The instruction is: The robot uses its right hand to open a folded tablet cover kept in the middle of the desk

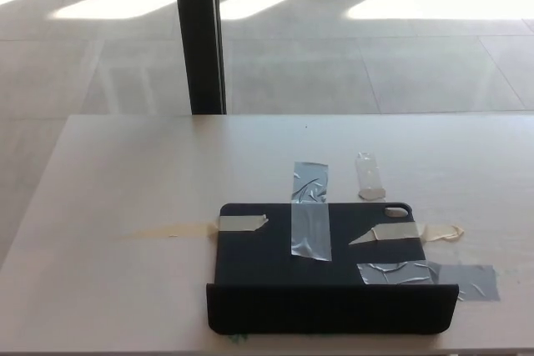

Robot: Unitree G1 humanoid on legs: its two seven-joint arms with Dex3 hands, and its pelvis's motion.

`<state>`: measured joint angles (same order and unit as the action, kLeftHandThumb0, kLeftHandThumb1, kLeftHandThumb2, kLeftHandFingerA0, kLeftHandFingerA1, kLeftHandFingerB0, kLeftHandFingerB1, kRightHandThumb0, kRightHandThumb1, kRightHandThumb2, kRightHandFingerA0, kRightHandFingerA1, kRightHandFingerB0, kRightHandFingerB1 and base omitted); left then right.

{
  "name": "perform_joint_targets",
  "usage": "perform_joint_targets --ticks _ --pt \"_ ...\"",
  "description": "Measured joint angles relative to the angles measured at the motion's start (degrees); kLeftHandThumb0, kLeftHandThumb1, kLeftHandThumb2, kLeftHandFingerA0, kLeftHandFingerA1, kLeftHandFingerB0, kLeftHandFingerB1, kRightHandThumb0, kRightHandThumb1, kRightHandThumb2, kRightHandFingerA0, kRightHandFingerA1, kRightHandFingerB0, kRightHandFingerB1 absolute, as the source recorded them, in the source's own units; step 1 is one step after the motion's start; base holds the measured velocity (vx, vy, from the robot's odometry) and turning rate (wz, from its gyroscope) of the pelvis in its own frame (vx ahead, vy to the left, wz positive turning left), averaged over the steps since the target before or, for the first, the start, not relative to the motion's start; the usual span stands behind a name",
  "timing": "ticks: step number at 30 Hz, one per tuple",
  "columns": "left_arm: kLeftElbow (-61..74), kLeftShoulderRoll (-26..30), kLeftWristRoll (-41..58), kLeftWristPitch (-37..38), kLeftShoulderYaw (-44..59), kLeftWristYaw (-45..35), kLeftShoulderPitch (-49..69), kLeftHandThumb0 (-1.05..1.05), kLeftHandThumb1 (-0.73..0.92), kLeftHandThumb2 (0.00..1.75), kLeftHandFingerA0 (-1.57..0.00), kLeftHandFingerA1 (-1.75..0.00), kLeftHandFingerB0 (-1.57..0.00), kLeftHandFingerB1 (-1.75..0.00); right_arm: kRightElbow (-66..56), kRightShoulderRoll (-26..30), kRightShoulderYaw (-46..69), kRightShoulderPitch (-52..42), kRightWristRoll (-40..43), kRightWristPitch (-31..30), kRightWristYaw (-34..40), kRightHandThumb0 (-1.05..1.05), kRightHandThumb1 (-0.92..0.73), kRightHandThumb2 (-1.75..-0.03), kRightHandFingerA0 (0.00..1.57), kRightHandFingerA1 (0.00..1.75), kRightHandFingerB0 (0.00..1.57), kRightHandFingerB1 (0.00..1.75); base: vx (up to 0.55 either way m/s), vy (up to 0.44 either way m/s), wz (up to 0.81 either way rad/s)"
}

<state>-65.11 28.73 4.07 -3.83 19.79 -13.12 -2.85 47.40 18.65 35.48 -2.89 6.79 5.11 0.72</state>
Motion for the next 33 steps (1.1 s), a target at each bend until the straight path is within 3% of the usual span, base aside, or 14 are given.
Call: perform_joint_targets --ticks 1,3,4,7,8,10,13,14,21,28,29,30,31,33 --pt "-0.65 0.41 0.41 0.00 0.80 -0.53 -0.35 -0.90 0.52 0.70 -0.46 -1.14 -0.28 -0.98 -0.57 0.26 1.57 0.57 0.69 0.06 0.01 -1.01 -0.67 -1.01 0.61 1.03 0.50 0.74 0.00 0.000 0.00" --pt "-1.82 1.01 1.20 -0.01 2.25 -1.57 -1.11 -0.65 0.27 1.01 -0.39 -0.84 -0.12 -0.69 -2.34 0.96 4.21 1.74 2.12 -0.05 0.04 -0.90 -0.92 -0.74 0.47 1.04 0.32 0.63 0.00 0.000 0.00" --pt "-2.61 1.34 1.65 -0.01 3.08 -2.24 -1.56 -0.93 0.38 0.94 -0.54 -1.00 -0.31 -0.85 -4.61 1.62 5.42 2.81 2.96 -0.28 0.01 -0.90 -0.67 -1.10 0.50 0.96 0.38 0.66 0.00 0.000 0.00" --pt "-3.14 1.43 1.86 0.00 3.70 -2.92 -2.16 -0.92 0.54 0.69 -0.46 -1.11 -0.27 -0.96 -9.66 2.37 6.23 4.77 4.11 -0.53 -0.20 -0.95 -0.65 -1.11 0.49 0.92 0.42 0.65 0.00 0.000 0.00" --pt "-3.39 1.43 1.88 0.00 3.85 -3.22 -2.33 -0.89 0.54 0.70 -0.44 -1.10 -0.25 -0.94 -12.43 2.39 6.15 5.83 4.56 -0.70 -0.30 -0.98 -0.86 -0.66 0.45 0.98 0.48 0.60 0.00 0.000 0.00" --pt "-3.66 1.43 1.90 0.00 4.05 -3.65 -2.53 -0.71 0.27 1.02 -0.44 -0.89 -0.10 -0.70 -16.49 2.39 5.86 7.37 5.06 -1.07 -0.41 -0.92 -0.91 -0.68 0.31 0.73 0.35 0.41 0.00 0.000 0.00" --pt "-3.98 1.43 1.90 0.00 4.31 -4.03 -2.65 -0.90 0.53 0.70 -0.44 -1.13 -0.28 -0.99 -21.86 2.39 3.80 10.05 5.07 -1.44 -0.64 -0.91 -0.92 -0.68 0.34 0.66 0.30 0.40 0.00 0.000 0.00" --pt "-4.10 1.43 1.90 0.00 4.41 -4.17 -2.75 -0.90 0.41 1.01 -0.54 -0.97 -0.35 -0.85 -24.10 2.39 2.61 11.08 5.00 -1.55 -0.80 -0.87 -0.92 -0.68 0.32 0.64 0.25 0.39 0.00 0.000 0.00" --pt "-4.81 1.43 1.92 0.00 4.99 -5.12 -3.34 -0.93 0.53 0.70 -0.43 -1.10 -0.27 -0.97 -35.41 2.41 -8.31 17.81 3.12 -2.12 -2.23 -0.96 -0.74 -0.92 0.34 0.65 0.29 0.45 0.00 0.000 0.00" --pt "-5.16 1.43 1.92 0.00 5.53 -5.83 -3.65 -0.90 0.51 0.72 -0.45 -1.12 -0.28 -0.97 -43.18 2.29 -23.13 23.84 -2.27 -2.43 -3.59 -0.92 -0.80 -0.80 0.31 0.54 0.29 0.35 0.00 0.000 0.00" --pt "-5.20 1.43 1.92 0.00 5.59 -5.87 -3.67 -0.86 0.39 1.01 -0.56 -0.98 -0.32 -0.83 -43.85 2.28 -25.23 24.34 -3.08 -2.43 -3.80 -0.84 -0.90 -0.68 0.30 0.52 0.32 0.31 0.00 0.000 0.00" --pt "-5.24 1.43 1.92 0.00 5.65 -5.88 -3.67 -0.90 0.42 1.02 -0.59 -1.00 -0.36 -0.85 -44.25 2.27 -27.01 24.72 -3.86 -2.43 -3.98 -0.85 -0.72 -1.14 0.31 0.62 0.21 0.44 0.00 0.000 0.00" --pt "-5.25 1.43 1.91 0.00 5.66 -5.90 -3.67 -0.90 0.42 1.01 -0.57 -0.99 -0.35 -0.84 -44.55 2.26 -28.74 25.11 -4.58 -2.43 -4.15 -0.88 -0.90 -0.68 0.27 0.57 0.31 0.32 0.00 0.000 0.00" --pt "-5.26 1.43 1.91 0.00 5.67 -5.96 -3.69 -0.90 0.43 1.02 -0.58 -0.98 -0.33 -0.83 -44.88 2.25 -32.23 25.81 -5.98 -2.43 -4.48 -0.89 -0.90 -0.68 0.24 0.57 0.28 0.32 0.00 0.000 0.00"
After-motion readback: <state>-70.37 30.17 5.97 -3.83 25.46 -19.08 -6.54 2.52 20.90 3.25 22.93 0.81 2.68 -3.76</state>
